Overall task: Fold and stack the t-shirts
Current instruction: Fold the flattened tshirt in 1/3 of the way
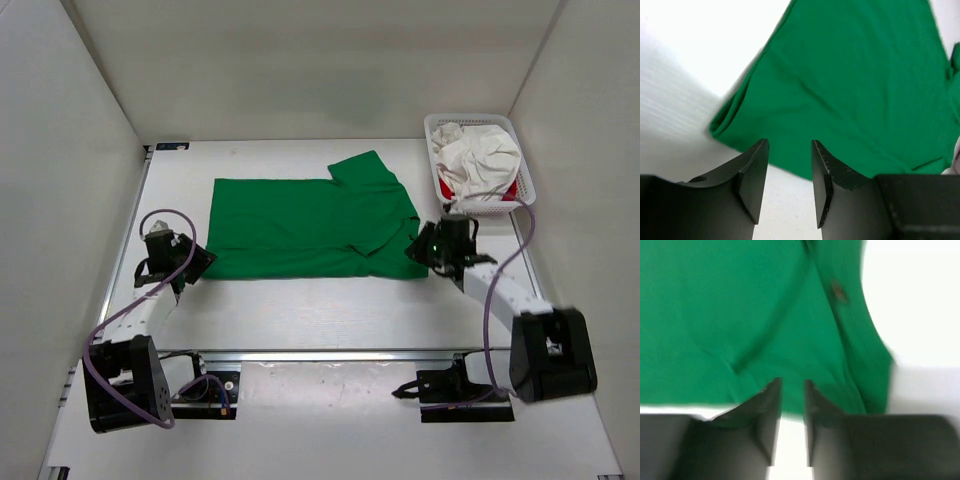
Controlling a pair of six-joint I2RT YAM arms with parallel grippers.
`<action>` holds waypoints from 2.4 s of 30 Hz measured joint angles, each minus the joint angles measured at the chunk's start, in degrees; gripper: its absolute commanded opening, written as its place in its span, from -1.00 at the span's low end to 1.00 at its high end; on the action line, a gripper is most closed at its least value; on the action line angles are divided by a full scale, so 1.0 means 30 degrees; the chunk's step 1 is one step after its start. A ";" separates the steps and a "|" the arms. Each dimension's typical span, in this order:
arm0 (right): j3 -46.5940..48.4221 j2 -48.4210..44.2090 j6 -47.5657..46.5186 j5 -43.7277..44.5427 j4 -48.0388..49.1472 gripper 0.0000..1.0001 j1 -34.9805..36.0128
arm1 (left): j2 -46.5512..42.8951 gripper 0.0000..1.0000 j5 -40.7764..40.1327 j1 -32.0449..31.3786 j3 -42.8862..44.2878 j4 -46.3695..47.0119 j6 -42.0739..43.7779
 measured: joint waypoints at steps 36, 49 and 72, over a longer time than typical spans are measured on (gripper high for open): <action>-0.6513 -0.3606 0.1996 0.1100 0.2528 -1.00 -0.2455 | 0.3191 -1.00 0.0386 0.0765 -0.1056 0.0415 -0.0656; -0.8109 -0.8801 0.1880 0.0197 -0.2273 -0.32 -0.3687 | -0.1319 0.62 0.0539 0.1086 -0.2229 -0.3555 0.0612; -0.1370 0.1537 0.0721 -0.0182 0.0852 -1.00 0.4291 | 0.5770 -0.42 -0.0896 -1.2764 0.2506 0.1399 -0.0087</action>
